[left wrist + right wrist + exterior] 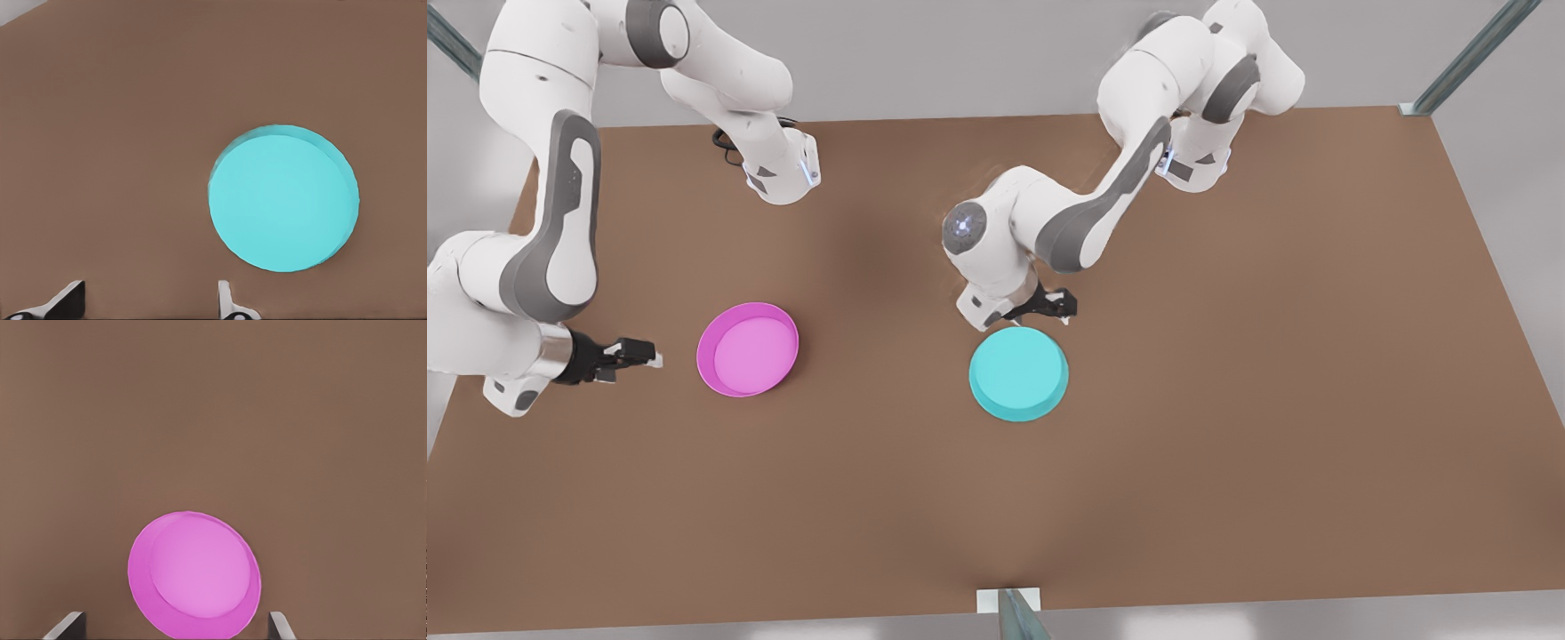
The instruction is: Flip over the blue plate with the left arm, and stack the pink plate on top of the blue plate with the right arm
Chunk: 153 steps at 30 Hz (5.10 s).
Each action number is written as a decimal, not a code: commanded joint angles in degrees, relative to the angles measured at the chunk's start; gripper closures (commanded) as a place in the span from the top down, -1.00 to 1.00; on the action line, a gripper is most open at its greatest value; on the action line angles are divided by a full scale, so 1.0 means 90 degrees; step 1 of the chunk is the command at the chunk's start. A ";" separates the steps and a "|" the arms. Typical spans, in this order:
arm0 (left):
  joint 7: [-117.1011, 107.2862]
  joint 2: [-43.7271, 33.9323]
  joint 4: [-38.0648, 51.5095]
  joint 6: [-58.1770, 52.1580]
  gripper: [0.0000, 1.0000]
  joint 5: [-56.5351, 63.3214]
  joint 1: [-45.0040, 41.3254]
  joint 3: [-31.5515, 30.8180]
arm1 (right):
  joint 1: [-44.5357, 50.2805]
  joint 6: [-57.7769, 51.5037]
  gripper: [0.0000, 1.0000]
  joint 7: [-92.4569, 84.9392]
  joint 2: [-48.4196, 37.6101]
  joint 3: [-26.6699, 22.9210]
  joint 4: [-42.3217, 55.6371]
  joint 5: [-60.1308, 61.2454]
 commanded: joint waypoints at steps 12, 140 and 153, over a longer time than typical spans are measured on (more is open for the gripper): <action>0.1744 -0.1682 -0.0687 -0.0812 1.00 0.0048 0.3996 -0.1348 | -0.0174 0.1568 1.00 -0.3092 0.0884 -0.0679 -0.1704 0.1719; 0.1930 -0.1271 -0.0746 -0.0236 1.00 -0.0030 0.4113 -0.0137 | 0.6437 0.4410 0.40 0.3597 0.0992 -0.1157 -0.2006 0.5069; 0.2262 -0.1262 -0.0736 -0.0236 1.00 -0.0498 0.4123 -0.0127 | 0.4201 0.2565 1.00 0.2904 -0.0522 -0.1031 -0.1744 0.2220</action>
